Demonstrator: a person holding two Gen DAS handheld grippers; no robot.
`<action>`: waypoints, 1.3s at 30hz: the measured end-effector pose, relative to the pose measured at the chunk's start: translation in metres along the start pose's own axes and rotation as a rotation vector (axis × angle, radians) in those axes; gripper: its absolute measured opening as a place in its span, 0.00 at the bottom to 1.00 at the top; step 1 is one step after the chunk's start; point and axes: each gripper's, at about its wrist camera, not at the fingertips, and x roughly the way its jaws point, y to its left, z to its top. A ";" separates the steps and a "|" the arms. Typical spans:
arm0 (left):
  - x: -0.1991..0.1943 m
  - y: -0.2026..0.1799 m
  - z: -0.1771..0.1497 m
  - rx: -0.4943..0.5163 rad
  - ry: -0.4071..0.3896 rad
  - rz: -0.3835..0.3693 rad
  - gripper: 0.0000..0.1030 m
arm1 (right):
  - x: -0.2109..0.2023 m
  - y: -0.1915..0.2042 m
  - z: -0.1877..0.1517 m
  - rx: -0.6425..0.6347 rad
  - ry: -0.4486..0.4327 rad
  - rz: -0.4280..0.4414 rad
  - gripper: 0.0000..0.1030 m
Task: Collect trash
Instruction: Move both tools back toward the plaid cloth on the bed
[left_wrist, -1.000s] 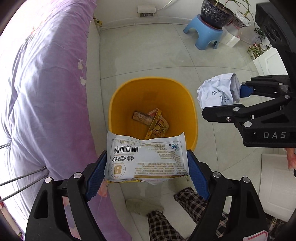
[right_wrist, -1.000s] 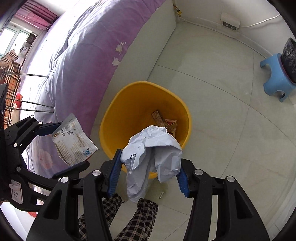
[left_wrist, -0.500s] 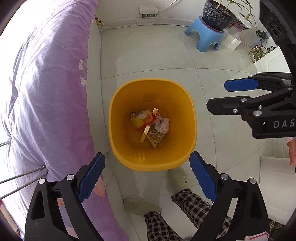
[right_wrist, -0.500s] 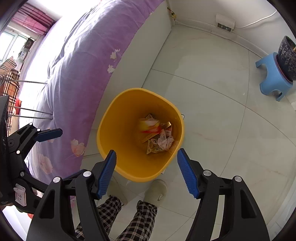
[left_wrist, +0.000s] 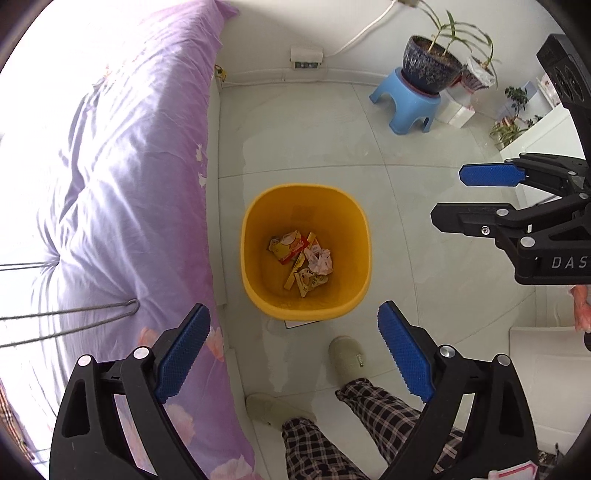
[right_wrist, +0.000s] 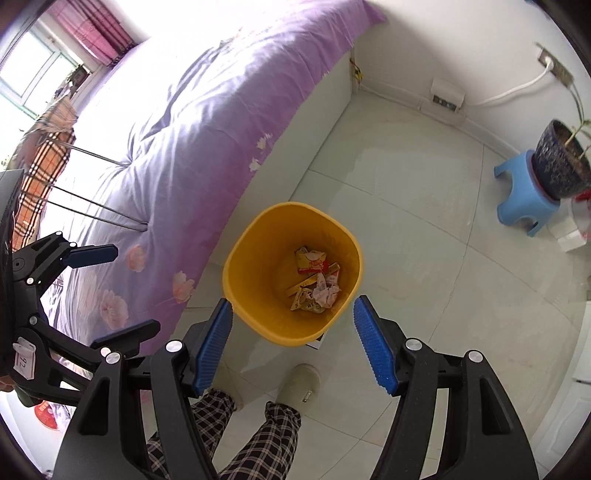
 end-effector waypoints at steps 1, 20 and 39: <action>-0.010 0.001 -0.003 -0.008 -0.014 -0.003 0.89 | -0.009 0.005 -0.001 -0.009 -0.012 -0.004 0.67; -0.184 0.042 -0.090 -0.303 -0.338 0.067 0.89 | -0.179 0.146 -0.015 -0.293 -0.320 0.037 0.67; -0.255 0.178 -0.270 -0.832 -0.423 0.303 0.90 | -0.198 0.312 -0.021 -0.604 -0.360 0.270 0.70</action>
